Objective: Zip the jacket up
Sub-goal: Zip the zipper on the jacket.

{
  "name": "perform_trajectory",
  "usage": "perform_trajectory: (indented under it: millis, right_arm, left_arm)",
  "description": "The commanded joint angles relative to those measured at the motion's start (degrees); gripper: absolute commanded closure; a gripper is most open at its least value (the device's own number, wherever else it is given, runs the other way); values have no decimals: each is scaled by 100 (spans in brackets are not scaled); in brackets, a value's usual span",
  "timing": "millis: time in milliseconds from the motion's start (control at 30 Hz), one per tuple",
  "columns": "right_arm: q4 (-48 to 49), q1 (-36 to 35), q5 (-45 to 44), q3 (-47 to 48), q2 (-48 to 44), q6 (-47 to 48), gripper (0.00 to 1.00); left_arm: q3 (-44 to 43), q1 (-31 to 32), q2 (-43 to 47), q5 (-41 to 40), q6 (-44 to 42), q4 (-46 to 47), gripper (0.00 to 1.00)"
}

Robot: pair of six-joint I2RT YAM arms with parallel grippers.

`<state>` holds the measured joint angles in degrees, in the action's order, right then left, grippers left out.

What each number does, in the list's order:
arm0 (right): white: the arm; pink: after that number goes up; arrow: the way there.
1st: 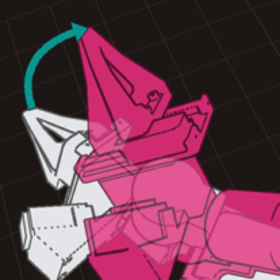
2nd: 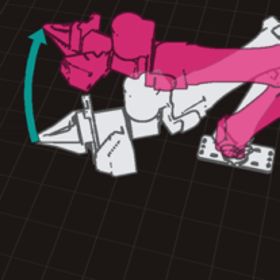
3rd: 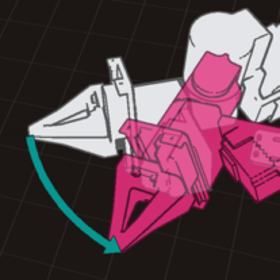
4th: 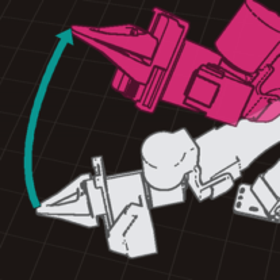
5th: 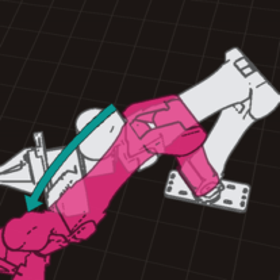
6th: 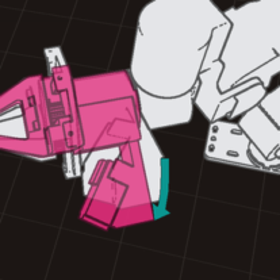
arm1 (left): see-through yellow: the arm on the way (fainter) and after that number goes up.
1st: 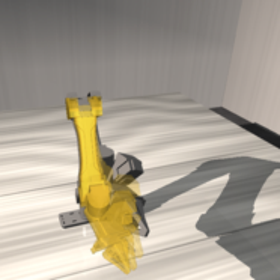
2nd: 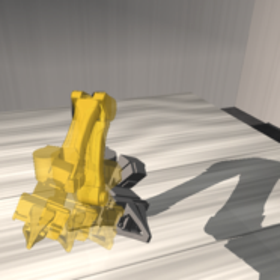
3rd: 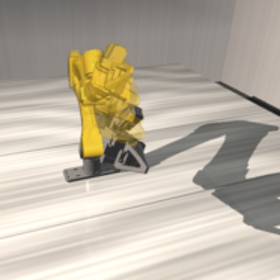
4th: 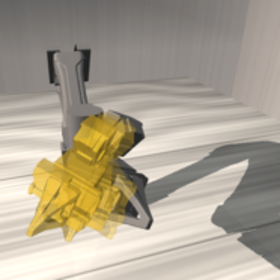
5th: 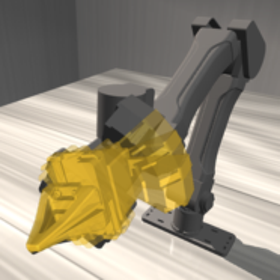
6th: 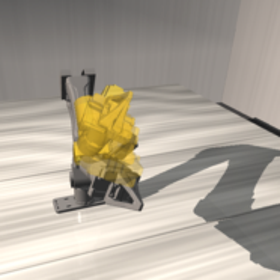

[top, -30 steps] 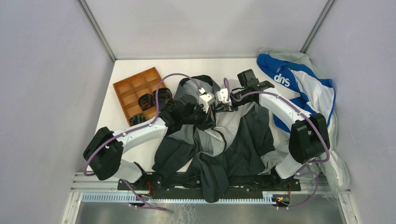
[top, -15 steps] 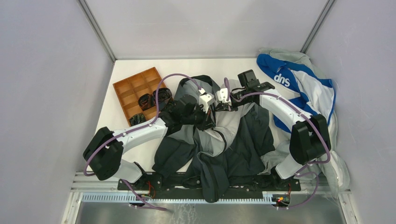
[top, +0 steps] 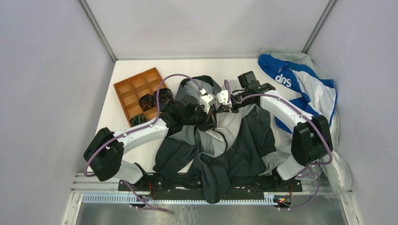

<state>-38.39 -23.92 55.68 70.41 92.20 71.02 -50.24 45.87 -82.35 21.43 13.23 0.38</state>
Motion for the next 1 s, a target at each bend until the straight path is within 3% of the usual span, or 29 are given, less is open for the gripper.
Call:
perform_trajectory:
  millis: [0, 133, 433, 967]
  right_arm:
    - [597, -45, -28, -170, -411, -529, 100]
    - [1850, -41, -771, -442, -735, -1515, 100]
    - [3100, -42, -1759, -719, -980, -1984, 100]
    - [4294, -243, -2956, -653, -562, -2388, 100]
  left_arm:
    - [29, 63, 181, 364, -44, 103, 98]
    - [66, 60, 192, 392, 1, 111, 98]
    - [106, 57, 175, 593, 146, 231, 98]
    - [91, 39, 111, 837, 260, 313, 98]
